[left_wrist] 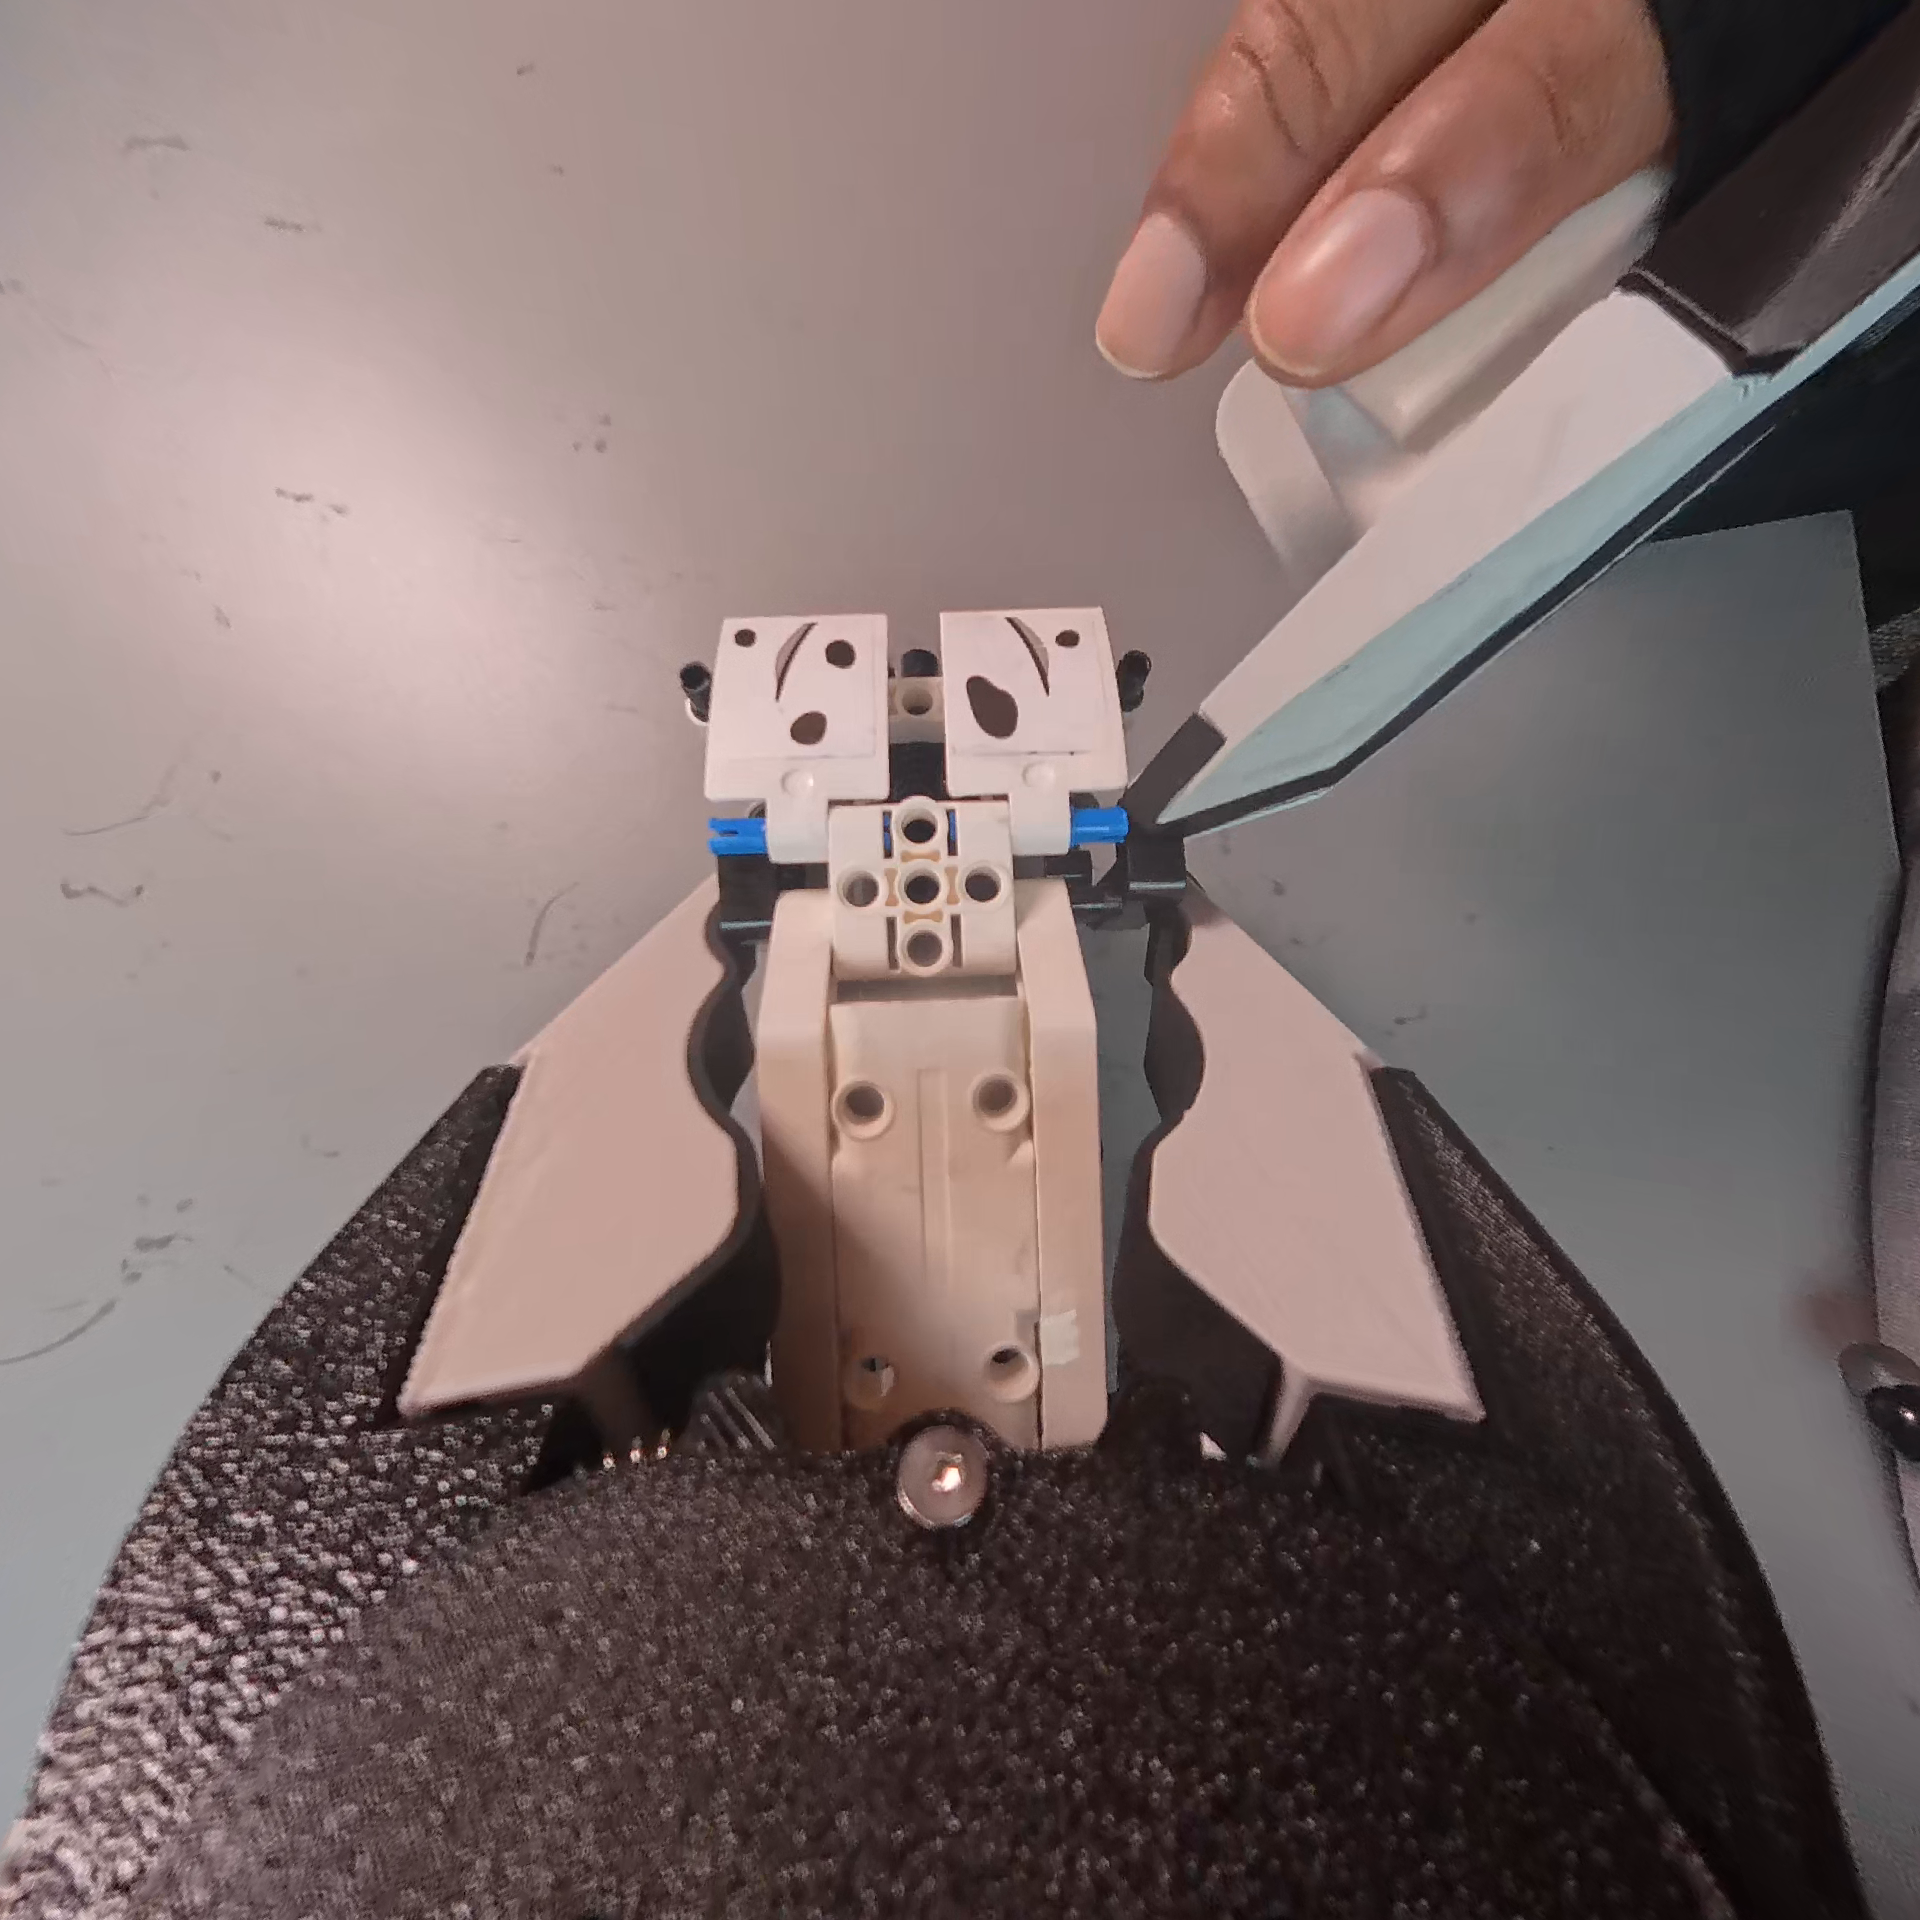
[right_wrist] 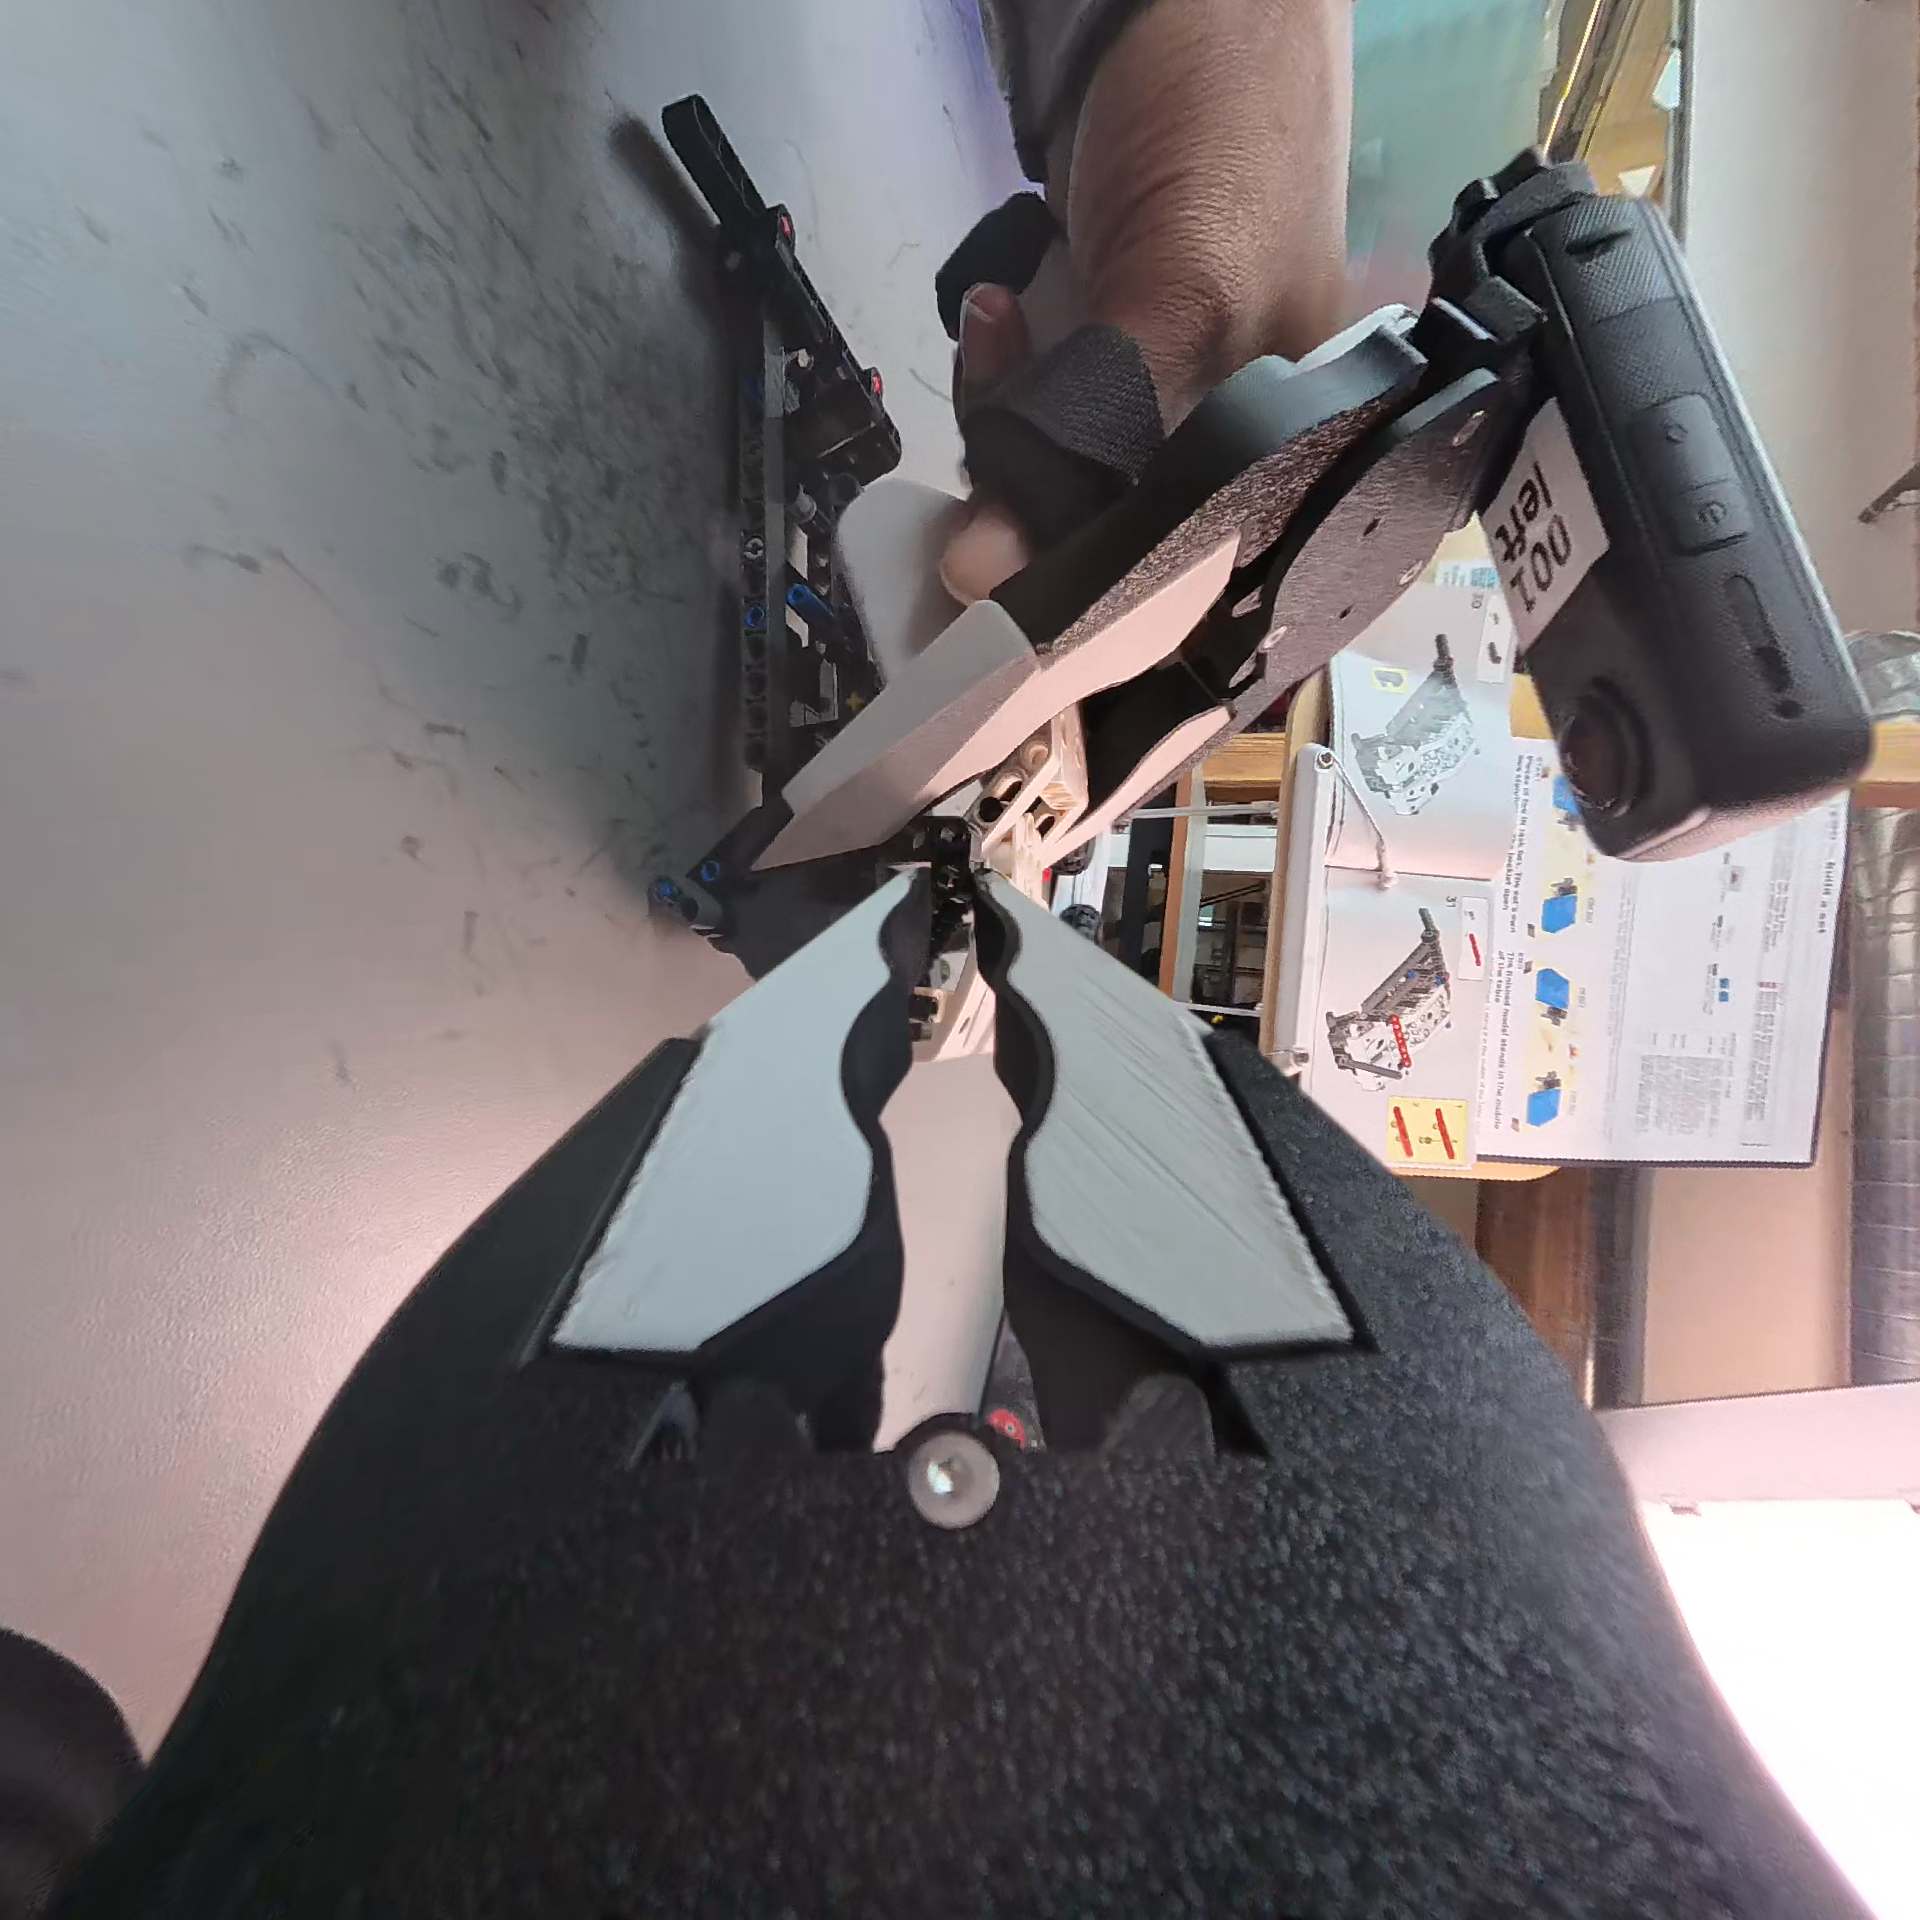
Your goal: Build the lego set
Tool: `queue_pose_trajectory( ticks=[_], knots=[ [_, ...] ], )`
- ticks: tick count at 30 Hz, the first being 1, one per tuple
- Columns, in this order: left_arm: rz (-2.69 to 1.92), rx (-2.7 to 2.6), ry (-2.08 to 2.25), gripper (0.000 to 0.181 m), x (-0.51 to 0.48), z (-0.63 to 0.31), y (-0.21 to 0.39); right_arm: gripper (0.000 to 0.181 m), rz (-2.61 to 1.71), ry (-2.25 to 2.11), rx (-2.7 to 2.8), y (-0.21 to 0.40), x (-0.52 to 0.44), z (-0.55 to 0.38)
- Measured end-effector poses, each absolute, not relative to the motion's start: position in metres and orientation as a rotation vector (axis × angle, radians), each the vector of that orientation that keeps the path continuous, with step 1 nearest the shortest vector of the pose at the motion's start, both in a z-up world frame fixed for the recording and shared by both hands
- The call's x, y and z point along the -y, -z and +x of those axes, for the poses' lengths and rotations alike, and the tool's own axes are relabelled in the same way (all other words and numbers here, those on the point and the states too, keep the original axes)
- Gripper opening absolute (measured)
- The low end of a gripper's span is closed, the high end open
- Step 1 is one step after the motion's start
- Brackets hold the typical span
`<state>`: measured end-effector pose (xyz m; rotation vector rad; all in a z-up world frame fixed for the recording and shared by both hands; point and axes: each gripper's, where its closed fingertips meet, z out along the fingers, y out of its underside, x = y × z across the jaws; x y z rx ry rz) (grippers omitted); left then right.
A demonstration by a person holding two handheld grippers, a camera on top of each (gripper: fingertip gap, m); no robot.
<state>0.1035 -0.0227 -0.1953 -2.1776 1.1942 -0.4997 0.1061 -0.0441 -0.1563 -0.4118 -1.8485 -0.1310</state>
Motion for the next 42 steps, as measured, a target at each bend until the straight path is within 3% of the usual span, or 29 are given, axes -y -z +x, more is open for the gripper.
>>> queue_pose_trajectory(
  ticks=[42],
  knots=[
    [-2.164,-1.277,0.39,0.077,0.0239,0.1028,0.1992,0.012,-0.378,0.24,1.941,0.1537,0.042,0.0977]
  ],
)
